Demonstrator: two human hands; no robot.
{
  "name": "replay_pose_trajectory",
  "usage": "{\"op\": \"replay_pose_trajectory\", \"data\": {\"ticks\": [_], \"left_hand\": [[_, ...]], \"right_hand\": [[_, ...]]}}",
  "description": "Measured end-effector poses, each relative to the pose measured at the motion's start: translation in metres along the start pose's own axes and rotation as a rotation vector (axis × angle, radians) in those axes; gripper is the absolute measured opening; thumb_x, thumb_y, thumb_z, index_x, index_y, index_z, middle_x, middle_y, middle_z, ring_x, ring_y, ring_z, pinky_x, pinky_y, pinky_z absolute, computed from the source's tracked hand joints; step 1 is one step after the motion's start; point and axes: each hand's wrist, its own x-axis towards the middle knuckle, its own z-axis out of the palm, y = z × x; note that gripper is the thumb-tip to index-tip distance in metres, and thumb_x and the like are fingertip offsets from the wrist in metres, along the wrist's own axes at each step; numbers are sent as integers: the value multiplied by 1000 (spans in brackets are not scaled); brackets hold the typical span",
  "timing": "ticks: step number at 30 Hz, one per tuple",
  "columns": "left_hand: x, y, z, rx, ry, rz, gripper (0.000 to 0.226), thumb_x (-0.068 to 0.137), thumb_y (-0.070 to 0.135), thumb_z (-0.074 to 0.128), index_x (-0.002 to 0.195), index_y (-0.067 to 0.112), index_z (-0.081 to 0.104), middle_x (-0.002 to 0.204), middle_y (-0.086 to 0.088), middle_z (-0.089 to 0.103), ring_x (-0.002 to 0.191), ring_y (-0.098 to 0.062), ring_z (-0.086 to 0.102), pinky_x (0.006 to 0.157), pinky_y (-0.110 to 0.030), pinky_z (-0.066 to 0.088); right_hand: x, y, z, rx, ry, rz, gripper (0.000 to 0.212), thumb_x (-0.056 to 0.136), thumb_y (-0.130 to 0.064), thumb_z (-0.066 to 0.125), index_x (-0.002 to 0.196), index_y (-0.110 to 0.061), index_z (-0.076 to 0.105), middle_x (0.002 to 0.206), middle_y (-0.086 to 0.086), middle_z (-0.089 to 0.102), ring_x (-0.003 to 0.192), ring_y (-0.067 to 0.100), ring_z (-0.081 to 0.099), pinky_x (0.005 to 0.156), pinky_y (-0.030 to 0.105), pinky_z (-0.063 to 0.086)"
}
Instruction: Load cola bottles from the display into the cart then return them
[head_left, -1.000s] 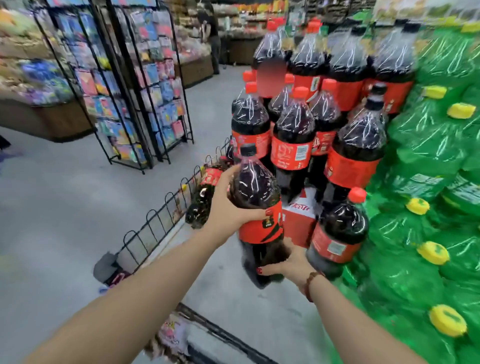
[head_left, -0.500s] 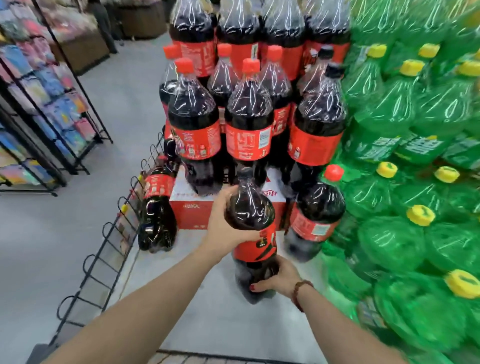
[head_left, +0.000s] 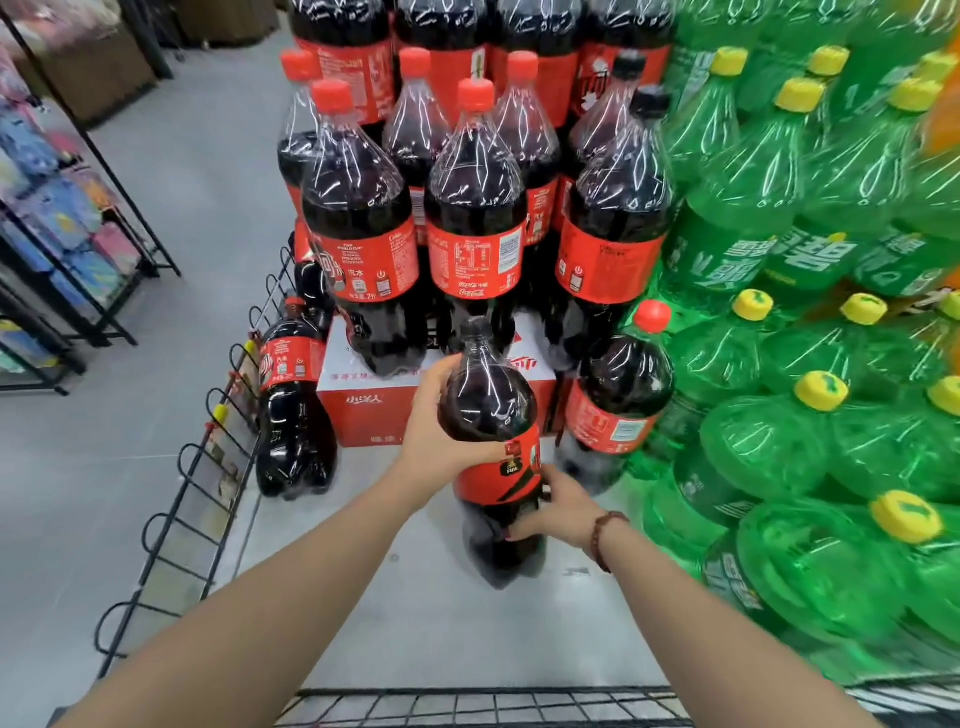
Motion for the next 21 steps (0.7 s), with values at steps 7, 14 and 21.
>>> {"op": "replay_pose_trajectory", "data": {"ticks": [7, 14, 21], "left_hand": [[4, 4, 2, -20, -90, -29, 102, 50, 8, 87, 140, 24, 39, 132, 5, 56, 119, -5, 57, 96, -23, 47], [2, -1, 6, 10, -87, -50, 108, 50, 23, 90, 140, 44, 36, 142, 11, 47, 131, -6, 47, 109, -38, 41], [-5, -4, 11, -75, -126, -100, 113, 56, 12, 90, 144, 42, 26, 144, 18, 43, 129, 5, 45, 101, -16, 43]], "right_hand": [[-28, -107, -61, 328, 178, -286, 65, 75, 3, 74, 132, -12, 49, 123, 8, 59, 112, 21, 60, 99, 36, 48], [-20, -162, -59, -23, 273, -336, 64, 73, -38, 80, 129, -17, 57, 116, 3, 62, 108, 18, 61, 98, 37, 49], [1, -160, -47, -205, 468, -414, 24, 70, -25, 82, 88, -20, 68, 84, -1, 68, 78, 12, 62, 72, 22, 47]]}}
